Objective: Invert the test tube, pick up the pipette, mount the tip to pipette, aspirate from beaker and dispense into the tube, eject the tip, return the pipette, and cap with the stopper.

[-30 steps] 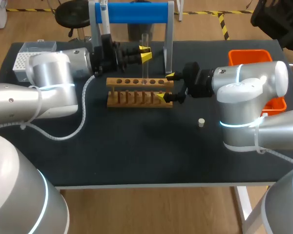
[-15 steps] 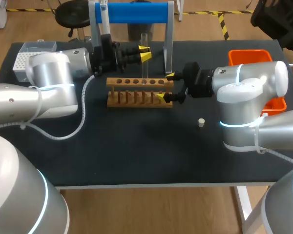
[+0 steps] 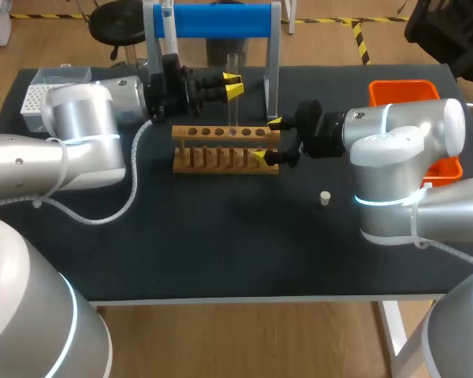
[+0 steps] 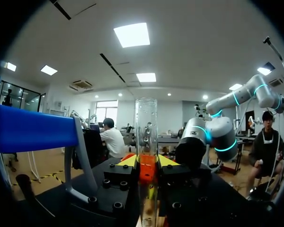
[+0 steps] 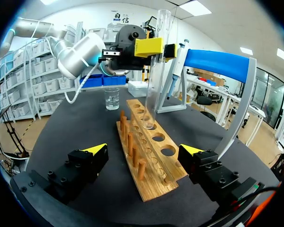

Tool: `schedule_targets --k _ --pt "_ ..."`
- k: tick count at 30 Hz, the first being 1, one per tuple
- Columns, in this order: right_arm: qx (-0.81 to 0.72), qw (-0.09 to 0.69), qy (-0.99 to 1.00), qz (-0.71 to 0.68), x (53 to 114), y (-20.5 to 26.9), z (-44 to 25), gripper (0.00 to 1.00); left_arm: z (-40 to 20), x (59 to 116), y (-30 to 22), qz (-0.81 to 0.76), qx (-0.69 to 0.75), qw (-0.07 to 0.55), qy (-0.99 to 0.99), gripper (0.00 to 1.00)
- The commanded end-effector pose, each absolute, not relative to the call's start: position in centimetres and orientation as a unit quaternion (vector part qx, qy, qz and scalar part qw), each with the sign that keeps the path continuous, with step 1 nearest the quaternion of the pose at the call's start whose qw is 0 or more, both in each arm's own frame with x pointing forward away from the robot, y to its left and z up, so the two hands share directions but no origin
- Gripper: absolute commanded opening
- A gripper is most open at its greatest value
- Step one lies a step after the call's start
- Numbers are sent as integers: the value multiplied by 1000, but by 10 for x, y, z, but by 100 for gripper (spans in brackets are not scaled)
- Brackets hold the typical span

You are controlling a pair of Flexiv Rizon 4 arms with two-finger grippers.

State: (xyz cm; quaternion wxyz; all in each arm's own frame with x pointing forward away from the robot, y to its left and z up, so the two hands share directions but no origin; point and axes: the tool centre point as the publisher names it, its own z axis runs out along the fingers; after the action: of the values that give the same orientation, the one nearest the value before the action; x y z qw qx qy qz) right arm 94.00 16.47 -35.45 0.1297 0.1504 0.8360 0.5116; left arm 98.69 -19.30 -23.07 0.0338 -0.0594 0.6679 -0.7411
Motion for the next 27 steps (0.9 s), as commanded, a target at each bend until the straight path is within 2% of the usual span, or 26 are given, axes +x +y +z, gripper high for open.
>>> schedule_targets --k 1,27 --pt "150 130 835 513 940 164 -355 100 -233 991 -194 -741 -57 31 668 0" --pt "150 130 835 513 940 164 -355 100 -249 992 -198 -746 -51 31 663 0"
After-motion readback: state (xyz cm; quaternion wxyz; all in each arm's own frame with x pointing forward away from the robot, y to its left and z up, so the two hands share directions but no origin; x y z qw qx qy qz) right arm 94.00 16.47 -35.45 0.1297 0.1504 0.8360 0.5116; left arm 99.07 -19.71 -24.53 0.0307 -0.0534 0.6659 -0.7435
